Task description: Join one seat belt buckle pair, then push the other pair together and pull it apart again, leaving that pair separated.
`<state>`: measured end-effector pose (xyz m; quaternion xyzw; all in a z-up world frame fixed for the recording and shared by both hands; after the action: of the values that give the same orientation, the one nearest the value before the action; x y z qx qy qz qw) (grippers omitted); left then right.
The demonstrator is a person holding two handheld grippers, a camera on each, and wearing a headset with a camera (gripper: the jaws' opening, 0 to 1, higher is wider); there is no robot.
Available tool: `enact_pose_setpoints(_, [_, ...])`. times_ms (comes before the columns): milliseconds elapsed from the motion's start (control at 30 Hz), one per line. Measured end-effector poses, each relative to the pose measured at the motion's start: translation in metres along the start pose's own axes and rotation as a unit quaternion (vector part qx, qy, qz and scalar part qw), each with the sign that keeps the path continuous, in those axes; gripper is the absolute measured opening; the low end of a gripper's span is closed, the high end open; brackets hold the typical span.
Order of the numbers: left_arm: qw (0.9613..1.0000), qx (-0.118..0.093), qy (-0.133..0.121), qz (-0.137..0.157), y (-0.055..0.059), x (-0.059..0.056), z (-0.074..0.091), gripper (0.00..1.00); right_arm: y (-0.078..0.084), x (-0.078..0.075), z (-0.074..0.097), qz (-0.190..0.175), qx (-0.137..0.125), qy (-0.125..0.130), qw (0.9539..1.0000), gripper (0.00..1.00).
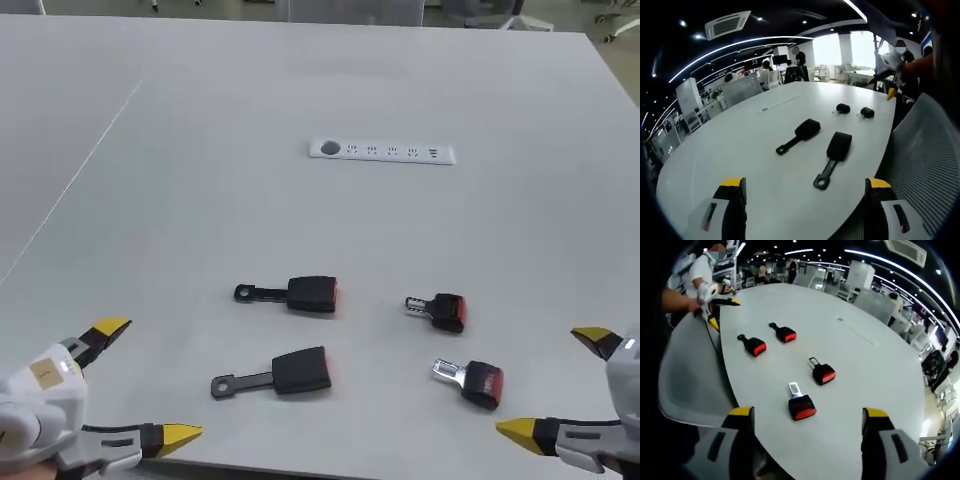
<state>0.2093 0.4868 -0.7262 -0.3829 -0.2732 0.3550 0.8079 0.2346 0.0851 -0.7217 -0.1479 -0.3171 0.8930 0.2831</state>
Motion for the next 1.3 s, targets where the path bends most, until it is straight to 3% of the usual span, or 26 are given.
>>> enact_pose_setpoints(167, [1.0, -0.006, 0.004, -0.006, -0.002, -0.002, 0.0, 0.98, 0.0, 0.0, 0.001, 0.003, 0.005, 0.005, 1.0, 0.88])
enact_pose_setpoints(300, [0.9999, -0.005, 0.009, -0.006, -0.002, -0.003, 0.0, 0.99, 0.0, 0.002, 0.002, 0.027, 0.013, 0.0, 0.9996, 0.89])
enact_pose_setpoints(667, [0.9999, -0.008, 0.007, -0.005, 0.0, -0.001, 0.0, 1.0, 0.002, 0.007, 0.003, 0.015, -0.006, 0.013, 0.9998, 1.0])
enact_pose_setpoints(1300, [0.9998, -0.013, -0.01, -0.007, -0.004, 0.003, 0.003, 1.0, 0.011, 0.015, 0.004, 0.006, -0.002, 0.0, 1.0, 0.96])
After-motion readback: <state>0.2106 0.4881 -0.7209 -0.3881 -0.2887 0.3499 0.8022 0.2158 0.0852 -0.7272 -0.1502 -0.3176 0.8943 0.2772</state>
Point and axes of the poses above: the centre of the closed fingertips' face, and the gripper's own axes: z roughly backward along the fingers, x roughly to its left, y roughly out of its underside, the point moved 1 cm from there along z, roughly backward along the fingers, and after that the axes turned 5 degrees about -y, right-handed, at the moved point
